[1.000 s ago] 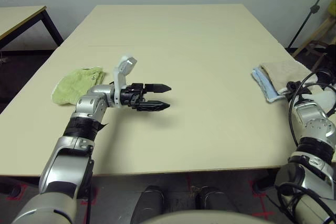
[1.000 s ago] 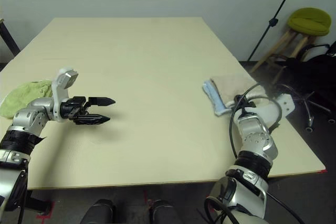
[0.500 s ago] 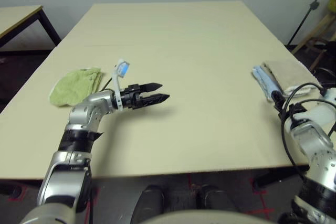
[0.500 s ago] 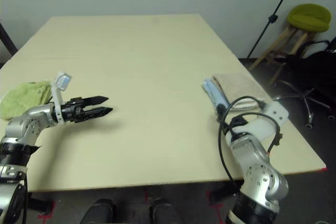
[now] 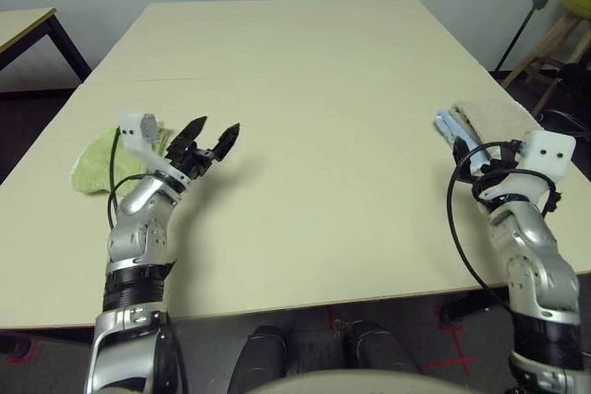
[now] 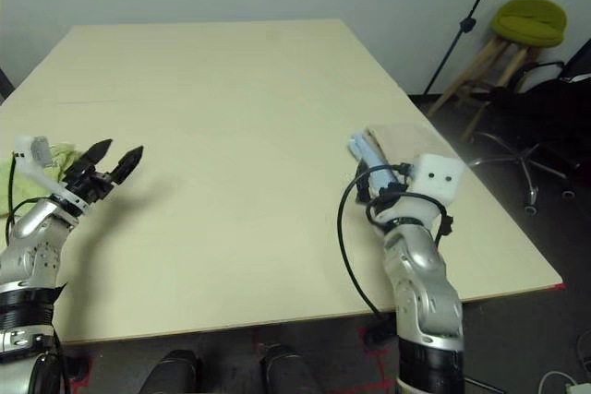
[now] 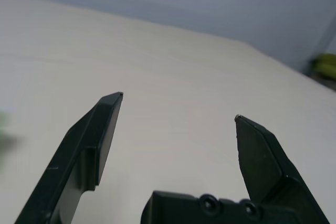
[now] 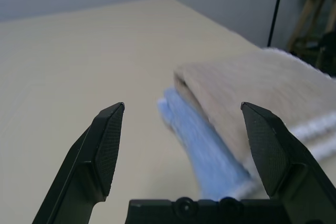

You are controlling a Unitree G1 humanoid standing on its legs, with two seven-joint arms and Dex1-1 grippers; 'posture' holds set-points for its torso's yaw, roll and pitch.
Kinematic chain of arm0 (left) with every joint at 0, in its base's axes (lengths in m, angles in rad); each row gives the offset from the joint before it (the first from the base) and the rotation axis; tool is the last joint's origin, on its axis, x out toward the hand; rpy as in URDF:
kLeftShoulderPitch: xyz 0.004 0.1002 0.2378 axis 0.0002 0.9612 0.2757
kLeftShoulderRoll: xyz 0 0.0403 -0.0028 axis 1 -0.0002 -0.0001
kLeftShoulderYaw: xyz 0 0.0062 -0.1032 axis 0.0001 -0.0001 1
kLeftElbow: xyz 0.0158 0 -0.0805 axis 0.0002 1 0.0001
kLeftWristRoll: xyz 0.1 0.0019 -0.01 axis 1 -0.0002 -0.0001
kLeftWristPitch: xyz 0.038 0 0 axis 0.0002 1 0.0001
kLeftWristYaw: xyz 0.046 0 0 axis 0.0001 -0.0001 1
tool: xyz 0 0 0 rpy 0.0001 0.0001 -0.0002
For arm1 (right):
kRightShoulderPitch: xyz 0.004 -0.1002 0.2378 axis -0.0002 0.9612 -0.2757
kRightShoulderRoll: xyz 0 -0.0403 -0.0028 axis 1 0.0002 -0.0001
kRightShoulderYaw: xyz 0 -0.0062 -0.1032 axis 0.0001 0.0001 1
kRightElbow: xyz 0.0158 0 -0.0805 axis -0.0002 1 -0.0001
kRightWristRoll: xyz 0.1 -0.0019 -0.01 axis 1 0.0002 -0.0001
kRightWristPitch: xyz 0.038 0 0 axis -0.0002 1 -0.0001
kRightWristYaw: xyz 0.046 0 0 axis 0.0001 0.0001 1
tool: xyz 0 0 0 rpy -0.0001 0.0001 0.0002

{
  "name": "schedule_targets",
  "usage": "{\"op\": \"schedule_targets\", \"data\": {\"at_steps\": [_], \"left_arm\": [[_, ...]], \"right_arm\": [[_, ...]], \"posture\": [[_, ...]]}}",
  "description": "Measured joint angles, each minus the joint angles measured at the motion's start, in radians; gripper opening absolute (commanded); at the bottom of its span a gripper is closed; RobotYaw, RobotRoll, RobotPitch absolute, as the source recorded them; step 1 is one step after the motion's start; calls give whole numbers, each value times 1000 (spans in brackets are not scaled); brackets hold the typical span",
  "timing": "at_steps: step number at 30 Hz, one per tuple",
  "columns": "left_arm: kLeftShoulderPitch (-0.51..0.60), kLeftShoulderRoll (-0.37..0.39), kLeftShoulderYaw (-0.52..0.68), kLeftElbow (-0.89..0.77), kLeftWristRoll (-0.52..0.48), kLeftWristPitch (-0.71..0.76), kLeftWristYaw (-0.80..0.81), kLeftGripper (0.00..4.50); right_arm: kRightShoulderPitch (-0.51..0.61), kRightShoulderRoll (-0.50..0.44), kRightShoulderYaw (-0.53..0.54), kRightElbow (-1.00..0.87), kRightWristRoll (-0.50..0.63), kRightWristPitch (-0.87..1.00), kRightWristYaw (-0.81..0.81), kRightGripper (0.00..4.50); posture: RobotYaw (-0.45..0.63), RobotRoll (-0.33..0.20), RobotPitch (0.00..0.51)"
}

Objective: Fold the towel and set it aside.

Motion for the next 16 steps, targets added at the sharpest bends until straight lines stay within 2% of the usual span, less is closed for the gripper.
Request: {"op": "schedule_targets", "data": {"at_steps": [4,8,16], "left_arm": [[0,16,24,91,77,-127,138,4500],[0,21,30,166,135,-174,253,4500],[-12,49,28,254,136,-200,283,4500]], "right_arm": [[-58,25,1,124,-9,-73,43,4473],[-97,46,1,223,-16,-121,64,4473],[-93,93,0,243,-38,-155,45,4473]], "posture": [[21,0,63],[10,0,72],[-5,0,84]]}}
